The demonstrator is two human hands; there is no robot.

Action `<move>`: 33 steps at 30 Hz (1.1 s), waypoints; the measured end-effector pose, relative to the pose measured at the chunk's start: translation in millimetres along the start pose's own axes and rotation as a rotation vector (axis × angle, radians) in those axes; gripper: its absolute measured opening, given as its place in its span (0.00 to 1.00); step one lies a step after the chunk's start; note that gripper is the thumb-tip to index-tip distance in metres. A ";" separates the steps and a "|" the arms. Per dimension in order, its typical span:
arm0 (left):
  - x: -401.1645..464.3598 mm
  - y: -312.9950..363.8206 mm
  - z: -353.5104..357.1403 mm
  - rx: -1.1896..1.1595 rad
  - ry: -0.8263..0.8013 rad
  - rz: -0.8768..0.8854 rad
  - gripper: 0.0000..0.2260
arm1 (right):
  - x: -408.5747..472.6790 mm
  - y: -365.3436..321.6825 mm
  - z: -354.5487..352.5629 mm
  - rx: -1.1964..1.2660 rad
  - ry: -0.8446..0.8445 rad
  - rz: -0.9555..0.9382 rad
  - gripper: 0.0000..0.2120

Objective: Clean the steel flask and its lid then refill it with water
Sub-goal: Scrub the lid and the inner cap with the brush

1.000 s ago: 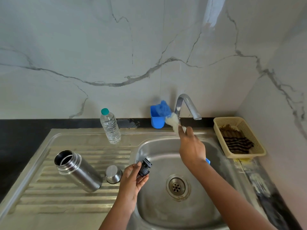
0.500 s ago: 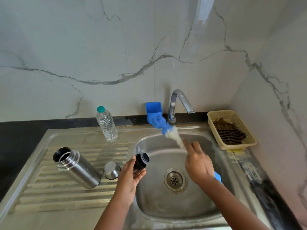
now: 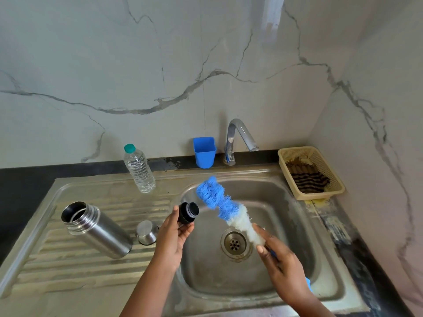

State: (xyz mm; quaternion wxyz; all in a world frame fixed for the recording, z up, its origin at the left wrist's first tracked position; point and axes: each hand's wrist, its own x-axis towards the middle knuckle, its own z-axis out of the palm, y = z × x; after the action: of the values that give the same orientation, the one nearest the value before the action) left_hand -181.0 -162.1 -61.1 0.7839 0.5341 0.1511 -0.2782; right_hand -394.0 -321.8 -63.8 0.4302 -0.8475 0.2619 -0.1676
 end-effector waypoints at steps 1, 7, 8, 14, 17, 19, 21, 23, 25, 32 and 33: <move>-0.7 -0.1 1.6 0.000 -0.006 0.002 0.14 | -2.4 -0.9 0.3 0.004 -0.005 -0.027 0.19; -8.3 -0.3 10.0 -0.002 -0.051 0.024 0.13 | -9.6 0.7 5.0 -0.101 0.024 -0.121 0.19; -9.1 0.3 10.8 0.003 -0.051 0.030 0.12 | -10.4 0.8 4.9 -0.147 0.058 -0.130 0.19; -13.1 2.5 10.4 0.072 -0.072 0.077 0.08 | -11.4 -0.2 -5.2 -0.274 0.071 -0.267 0.19; -16.0 2.3 10.9 0.098 -0.083 0.094 0.08 | -8.2 -0.5 -7.4 -0.297 0.120 -0.203 0.19; -18.4 1.1 12.5 0.108 -0.091 0.100 0.09 | -6.6 -2.0 -9.8 -0.302 0.129 -0.203 0.20; -20.7 0.1 14.3 0.095 -0.095 0.119 0.07 | -6.6 -2.8 -13.4 -0.310 0.097 -0.276 0.20; -22.8 0.5 15.7 0.091 -0.103 0.137 0.08 | -5.0 -3.3 -17.5 -0.320 0.101 -0.275 0.19; -24.9 2.7 17.3 0.091 -0.122 0.147 0.09 | -3.1 -3.6 -19.9 -0.323 0.131 -0.213 0.19; -27.4 6.1 17.6 0.068 -0.175 0.137 0.11 | -5.5 3.7 -27.6 -0.246 0.101 -0.314 0.19; -27.5 6.2 17.7 0.040 -0.185 0.126 0.11 | -6.3 3.3 -27.3 -0.258 0.084 -0.350 0.18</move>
State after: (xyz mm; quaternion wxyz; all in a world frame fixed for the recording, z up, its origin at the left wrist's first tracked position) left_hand -200.3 -169.2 -34.9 0.7996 0.5301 0.0388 -0.2794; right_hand -414.0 -337.2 -51.1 0.2714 -0.9203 0.1480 -0.2398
